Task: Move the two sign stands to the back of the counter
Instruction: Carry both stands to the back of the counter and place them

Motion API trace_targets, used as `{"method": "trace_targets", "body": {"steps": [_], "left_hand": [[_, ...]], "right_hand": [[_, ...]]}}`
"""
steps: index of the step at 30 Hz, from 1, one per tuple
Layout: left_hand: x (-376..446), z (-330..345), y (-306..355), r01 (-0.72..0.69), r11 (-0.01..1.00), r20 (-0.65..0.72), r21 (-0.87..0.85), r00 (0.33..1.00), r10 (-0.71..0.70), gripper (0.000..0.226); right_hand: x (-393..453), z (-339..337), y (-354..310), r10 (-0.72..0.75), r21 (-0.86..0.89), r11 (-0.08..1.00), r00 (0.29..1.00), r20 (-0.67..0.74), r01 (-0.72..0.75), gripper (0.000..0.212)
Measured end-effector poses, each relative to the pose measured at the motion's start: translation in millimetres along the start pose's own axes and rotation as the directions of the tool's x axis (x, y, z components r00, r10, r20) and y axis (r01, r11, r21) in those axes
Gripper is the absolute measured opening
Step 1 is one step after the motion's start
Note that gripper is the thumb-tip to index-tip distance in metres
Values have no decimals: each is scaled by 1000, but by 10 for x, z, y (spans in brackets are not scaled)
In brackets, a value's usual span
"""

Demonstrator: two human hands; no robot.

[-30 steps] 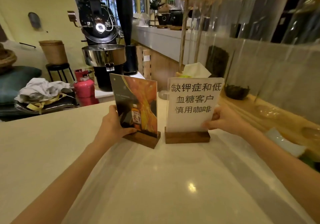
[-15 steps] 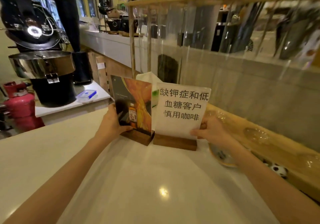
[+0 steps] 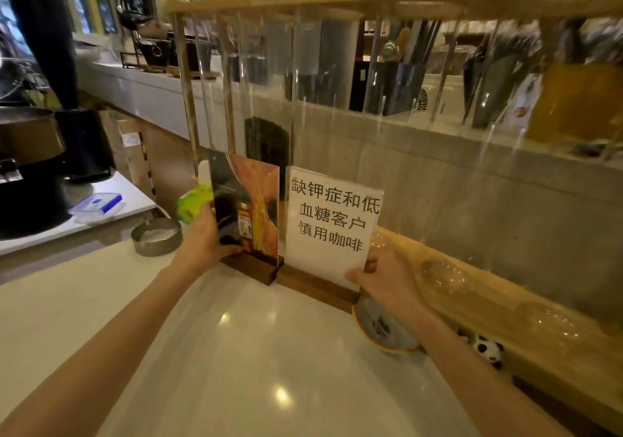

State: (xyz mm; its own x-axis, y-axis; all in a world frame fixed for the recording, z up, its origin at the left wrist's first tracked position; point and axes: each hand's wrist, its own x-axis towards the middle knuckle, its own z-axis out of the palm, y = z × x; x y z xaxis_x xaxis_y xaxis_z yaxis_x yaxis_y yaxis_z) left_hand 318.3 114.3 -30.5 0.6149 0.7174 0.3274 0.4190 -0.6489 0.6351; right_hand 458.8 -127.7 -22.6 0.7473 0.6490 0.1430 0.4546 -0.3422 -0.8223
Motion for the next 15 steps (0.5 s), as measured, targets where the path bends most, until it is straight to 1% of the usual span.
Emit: {"method": "trace_targets", "body": {"steps": [8, 12, 15], "left_hand": [[217, 190, 141, 12, 999, 3, -52, 1000, -12, 93], [305, 268, 164, 6, 999, -8, -46, 1000, -6, 94], [315, 310, 204, -27, 999, -30, -31, 999, 26, 93]], "right_hand": [[25, -6, 61, -23, -55, 998, 997, -74, 19, 43], [35, -7, 62, -37, -52, 998, 997, -67, 34, 43], [51, 12, 82, -32, -69, 997, 997, -76, 27, 41]]}}
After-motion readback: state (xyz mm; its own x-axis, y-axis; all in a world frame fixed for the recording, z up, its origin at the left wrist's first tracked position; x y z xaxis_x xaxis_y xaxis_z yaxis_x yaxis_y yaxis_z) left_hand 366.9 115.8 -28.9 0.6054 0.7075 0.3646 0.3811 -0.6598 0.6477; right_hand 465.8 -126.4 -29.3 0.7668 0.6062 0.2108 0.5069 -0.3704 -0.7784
